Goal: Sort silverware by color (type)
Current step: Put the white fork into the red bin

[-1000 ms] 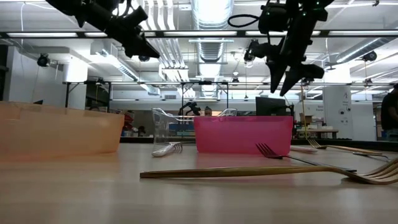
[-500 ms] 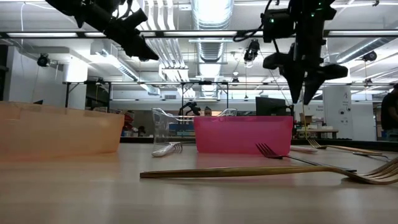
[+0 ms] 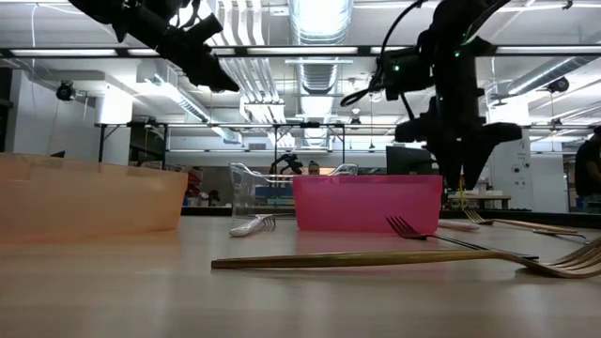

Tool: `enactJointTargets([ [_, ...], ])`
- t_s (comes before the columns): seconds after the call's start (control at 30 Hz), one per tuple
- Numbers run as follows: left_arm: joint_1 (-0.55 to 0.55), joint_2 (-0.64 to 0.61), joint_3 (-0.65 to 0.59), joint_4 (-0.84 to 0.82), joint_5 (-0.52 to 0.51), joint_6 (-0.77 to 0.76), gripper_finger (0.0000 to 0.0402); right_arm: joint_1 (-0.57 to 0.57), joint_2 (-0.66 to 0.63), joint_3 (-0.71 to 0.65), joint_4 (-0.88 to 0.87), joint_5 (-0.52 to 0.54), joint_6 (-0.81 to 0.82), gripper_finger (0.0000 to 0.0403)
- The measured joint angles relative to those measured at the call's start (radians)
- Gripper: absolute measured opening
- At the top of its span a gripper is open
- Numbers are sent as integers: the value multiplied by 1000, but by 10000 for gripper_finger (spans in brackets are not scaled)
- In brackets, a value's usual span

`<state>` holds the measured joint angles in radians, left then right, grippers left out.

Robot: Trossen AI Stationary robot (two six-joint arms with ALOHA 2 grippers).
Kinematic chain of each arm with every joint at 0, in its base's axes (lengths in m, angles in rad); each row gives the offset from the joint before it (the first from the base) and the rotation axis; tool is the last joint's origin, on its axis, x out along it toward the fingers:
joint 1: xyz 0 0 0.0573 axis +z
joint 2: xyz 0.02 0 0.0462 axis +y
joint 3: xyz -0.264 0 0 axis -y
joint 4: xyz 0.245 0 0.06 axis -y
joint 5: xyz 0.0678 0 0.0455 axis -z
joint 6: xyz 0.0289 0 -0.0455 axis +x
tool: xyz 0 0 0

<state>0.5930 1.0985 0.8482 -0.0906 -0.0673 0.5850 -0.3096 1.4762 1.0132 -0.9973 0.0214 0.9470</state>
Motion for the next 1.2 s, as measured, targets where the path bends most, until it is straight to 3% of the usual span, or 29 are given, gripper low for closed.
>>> enactJointTargets([
  [0.5, 0, 0, 0, 0, 0, -13, 57, -65, -6, -70, 156, 32, -235, 123],
  [0.9, 0, 0, 0, 0, -1, -29, 57, -76, -226, -428, 628, 2, -384, 123],
  [1.2, 0, 0, 0, 2, -1, -30, 57, -36, -398, -636, 849, 12, -566, 123],
])
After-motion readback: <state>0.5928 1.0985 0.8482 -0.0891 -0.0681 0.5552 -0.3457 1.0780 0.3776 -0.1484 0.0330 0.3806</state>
